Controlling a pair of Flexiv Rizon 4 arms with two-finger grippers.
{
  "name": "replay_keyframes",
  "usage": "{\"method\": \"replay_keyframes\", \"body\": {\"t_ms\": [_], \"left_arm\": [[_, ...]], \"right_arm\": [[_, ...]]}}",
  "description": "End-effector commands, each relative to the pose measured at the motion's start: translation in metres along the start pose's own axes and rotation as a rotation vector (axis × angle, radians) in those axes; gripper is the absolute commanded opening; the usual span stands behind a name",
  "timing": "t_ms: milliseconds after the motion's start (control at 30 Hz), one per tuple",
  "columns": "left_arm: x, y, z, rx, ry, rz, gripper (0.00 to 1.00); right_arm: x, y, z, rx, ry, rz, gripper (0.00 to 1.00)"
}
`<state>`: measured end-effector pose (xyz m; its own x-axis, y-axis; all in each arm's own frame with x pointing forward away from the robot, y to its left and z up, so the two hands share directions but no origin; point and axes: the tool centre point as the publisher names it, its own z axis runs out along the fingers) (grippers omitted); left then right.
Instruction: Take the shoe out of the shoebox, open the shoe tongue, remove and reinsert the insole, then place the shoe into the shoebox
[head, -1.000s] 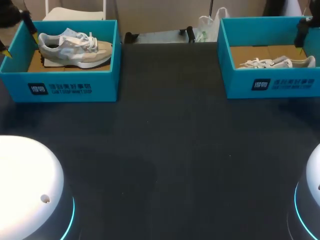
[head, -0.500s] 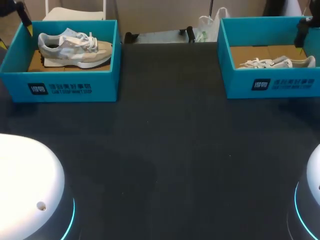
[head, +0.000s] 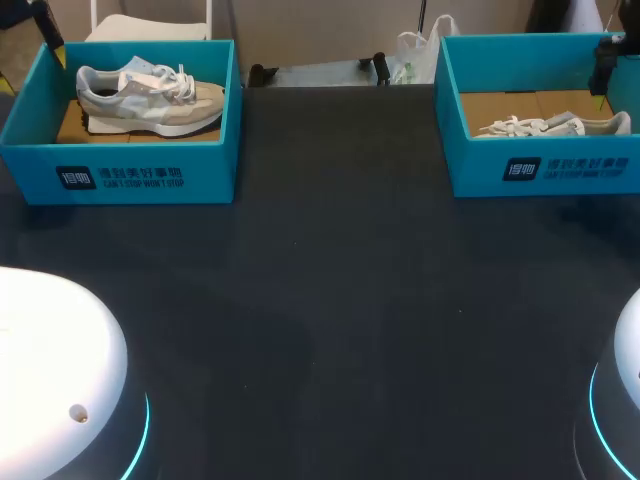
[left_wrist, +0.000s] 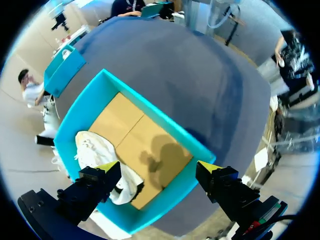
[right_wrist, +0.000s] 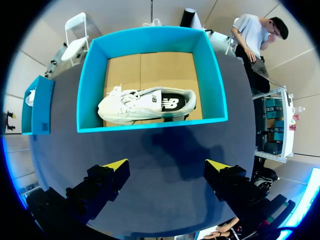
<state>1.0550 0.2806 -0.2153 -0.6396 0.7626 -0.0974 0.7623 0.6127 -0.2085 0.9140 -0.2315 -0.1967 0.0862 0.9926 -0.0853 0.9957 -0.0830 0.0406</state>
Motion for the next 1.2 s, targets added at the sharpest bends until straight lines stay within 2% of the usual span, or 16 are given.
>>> {"method": "replay_keyframes", "body": {"t_ms": [33, 133, 200, 1000, 1200], "left_arm": [[0.002, 0.034, 0.004, -0.017, -0.035, 0.178, 1.0], [-0.002, 0.057, 0.0, 0.002, -0.001, 0.244, 1.0], [-0.005, 0.067, -0.002, -0.025, 0.013, 0.218, 1.0], [-0.005, 0.067, -0.002, -0.025, 0.013, 0.218, 1.0], [-0.013, 0.085, 0.007, -0.072, 0.011, 0.284, 1.0]], "right_arm": [[0.0, -0.001, 0.0, -0.002, -0.001, 0.001, 1.0], [0.0, -0.001, 0.0, -0.002, -0.001, 0.001, 1.0], [0.0, -0.001, 0.0, -0.002, -0.001, 0.001, 1.0], [0.0, -0.001, 0.0, -0.002, -0.001, 0.001, 1.0], [0.0, -0.001, 0.0, -0.002, -0.001, 0.001, 1.0]]}}
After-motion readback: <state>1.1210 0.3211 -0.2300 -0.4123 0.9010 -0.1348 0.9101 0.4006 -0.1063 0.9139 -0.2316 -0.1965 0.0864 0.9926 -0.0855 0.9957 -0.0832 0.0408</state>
